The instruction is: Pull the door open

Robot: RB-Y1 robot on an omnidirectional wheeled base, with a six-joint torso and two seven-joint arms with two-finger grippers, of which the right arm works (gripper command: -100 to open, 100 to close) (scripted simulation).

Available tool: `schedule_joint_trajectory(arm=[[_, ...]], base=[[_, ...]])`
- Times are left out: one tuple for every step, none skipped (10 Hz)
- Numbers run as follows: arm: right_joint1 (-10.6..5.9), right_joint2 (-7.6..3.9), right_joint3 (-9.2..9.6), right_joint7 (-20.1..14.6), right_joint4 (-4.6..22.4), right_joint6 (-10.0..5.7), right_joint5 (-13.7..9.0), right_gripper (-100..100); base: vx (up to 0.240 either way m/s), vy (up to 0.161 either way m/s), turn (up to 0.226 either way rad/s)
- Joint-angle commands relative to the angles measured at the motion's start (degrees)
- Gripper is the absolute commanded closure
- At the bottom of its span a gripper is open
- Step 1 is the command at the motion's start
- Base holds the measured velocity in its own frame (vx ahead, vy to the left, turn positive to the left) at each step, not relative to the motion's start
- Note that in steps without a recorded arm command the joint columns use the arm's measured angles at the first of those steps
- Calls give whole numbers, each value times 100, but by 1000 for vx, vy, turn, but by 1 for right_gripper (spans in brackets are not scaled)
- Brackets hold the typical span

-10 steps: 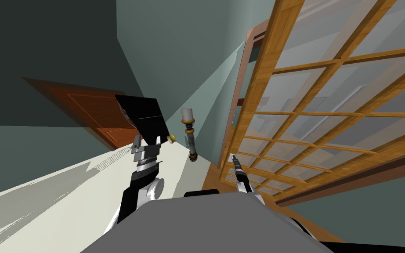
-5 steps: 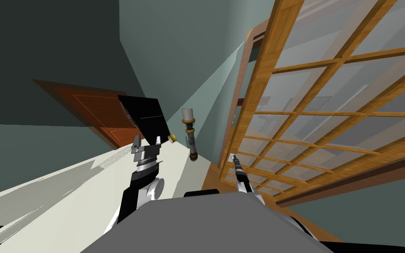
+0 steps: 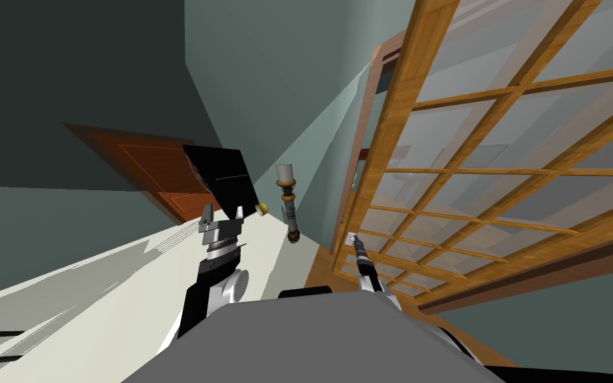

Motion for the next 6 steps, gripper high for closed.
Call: schedule_joint_trajectory(arm=[[20,41,112,-286,-49,16,-81,100],[20,41,112,-390,-49,16,-81,100],[28,31,157,-586,-58,19,-151,100],[28,31,157,-628,-58,19,-151,100],[36,22,203,-864,-67,22,-221,100],[45,12,248,-1010,-76,25,-290,100]], base=[[-35,-17,59],[-28,-14,15],[-25,-4,17],[-19,0,15],[-23,-6,30],[-35,-12,65]])
